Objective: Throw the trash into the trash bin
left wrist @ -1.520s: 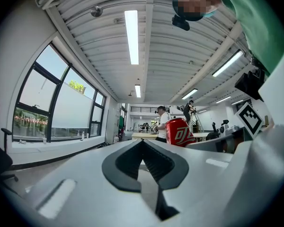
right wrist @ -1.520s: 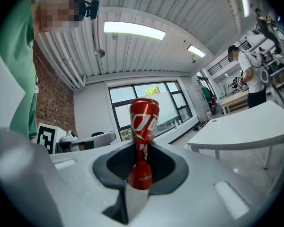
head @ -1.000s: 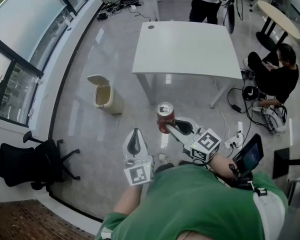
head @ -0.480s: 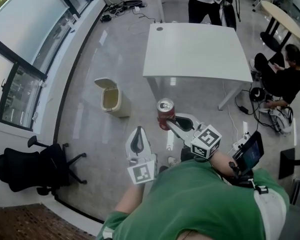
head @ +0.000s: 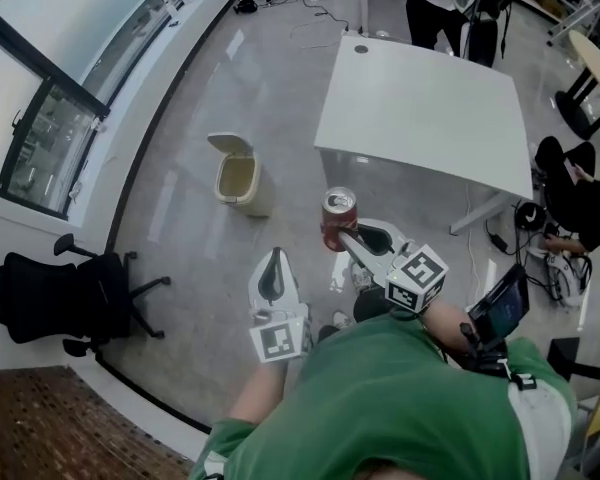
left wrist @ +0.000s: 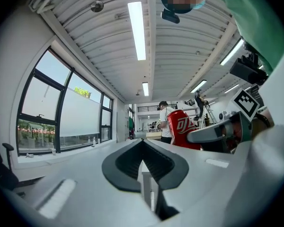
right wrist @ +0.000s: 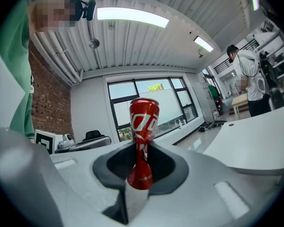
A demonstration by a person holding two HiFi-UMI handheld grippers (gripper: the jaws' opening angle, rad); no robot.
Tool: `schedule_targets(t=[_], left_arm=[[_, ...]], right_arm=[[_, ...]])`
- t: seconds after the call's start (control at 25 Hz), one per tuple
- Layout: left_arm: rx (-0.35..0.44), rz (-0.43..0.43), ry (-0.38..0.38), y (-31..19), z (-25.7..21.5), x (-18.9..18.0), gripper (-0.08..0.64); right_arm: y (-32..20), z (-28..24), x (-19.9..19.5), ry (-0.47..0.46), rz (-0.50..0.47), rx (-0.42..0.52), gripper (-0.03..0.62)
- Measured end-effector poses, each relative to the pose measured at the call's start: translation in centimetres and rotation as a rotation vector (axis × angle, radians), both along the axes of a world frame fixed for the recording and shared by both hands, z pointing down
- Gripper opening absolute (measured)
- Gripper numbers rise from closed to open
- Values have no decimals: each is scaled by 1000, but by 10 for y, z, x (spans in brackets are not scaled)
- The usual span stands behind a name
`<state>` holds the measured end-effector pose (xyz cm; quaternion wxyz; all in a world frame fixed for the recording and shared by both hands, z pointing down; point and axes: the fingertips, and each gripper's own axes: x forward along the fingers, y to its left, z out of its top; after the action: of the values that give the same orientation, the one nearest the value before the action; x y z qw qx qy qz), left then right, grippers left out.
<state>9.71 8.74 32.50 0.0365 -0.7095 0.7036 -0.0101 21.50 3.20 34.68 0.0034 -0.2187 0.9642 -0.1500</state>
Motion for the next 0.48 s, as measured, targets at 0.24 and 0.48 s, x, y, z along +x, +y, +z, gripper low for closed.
schedule_targets(t=[0.24,0.48], left_arm=[[-28,-98,-9,-40,0,-20,6],[-44,-163,3,-71,8,-28,6]], right_arm=[[-49,-4,-24,-13,-100,1,67],[-91,3,-36,-21,-183,-3,67]])
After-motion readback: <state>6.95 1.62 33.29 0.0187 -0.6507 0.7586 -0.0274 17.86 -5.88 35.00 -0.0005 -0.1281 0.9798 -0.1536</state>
